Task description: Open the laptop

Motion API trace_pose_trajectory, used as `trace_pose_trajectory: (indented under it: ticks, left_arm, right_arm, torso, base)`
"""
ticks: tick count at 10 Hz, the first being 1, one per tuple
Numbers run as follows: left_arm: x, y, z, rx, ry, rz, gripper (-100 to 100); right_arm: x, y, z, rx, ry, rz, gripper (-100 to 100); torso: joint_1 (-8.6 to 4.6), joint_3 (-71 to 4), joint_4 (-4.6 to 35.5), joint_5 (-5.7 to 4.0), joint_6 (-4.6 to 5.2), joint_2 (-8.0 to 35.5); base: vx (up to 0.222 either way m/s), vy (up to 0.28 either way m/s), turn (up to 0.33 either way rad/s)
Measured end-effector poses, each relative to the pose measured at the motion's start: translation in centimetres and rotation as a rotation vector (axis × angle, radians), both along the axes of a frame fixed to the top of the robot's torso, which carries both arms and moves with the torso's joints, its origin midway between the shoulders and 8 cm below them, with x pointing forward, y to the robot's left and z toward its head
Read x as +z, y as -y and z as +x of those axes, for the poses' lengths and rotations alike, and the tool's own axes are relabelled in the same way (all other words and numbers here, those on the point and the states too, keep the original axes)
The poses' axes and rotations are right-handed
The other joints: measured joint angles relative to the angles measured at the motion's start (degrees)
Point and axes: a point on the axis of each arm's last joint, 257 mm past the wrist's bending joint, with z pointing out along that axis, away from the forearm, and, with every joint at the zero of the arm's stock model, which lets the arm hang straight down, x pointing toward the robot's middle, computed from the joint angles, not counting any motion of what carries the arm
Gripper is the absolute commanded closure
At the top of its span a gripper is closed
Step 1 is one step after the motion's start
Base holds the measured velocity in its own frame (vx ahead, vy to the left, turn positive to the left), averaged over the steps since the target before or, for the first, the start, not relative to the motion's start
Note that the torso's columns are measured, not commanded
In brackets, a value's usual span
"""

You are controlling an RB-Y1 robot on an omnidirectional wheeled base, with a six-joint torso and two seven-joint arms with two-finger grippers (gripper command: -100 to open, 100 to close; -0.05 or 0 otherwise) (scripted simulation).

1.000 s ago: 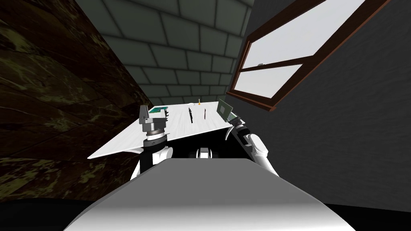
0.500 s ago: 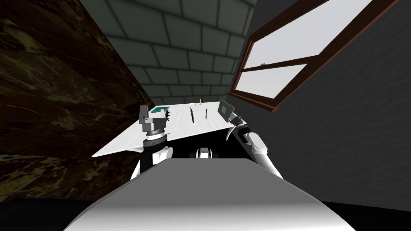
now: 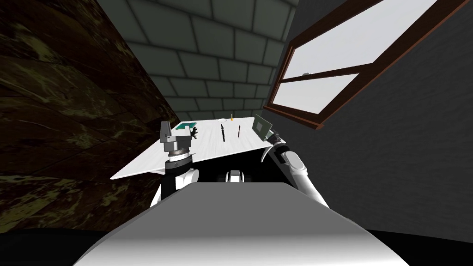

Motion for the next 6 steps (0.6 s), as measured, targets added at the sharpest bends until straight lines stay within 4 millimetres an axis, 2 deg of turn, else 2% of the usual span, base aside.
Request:
trace_pose_trajectory:
  ticks: [6]
  left_arm:
    - [0.0, 0.0, 0.0, 0.0, 0.0, 0.0, 0]
  right_arm:
    - [-0.4, 3.2, 1.3, -0.076, -0.011, -0.228, -100]
  torso:
    - [0.05, -0.02, -0.01, 0.01, -0.02, -0.03]
  base:
    - [0.003, 0.027, 0.021]
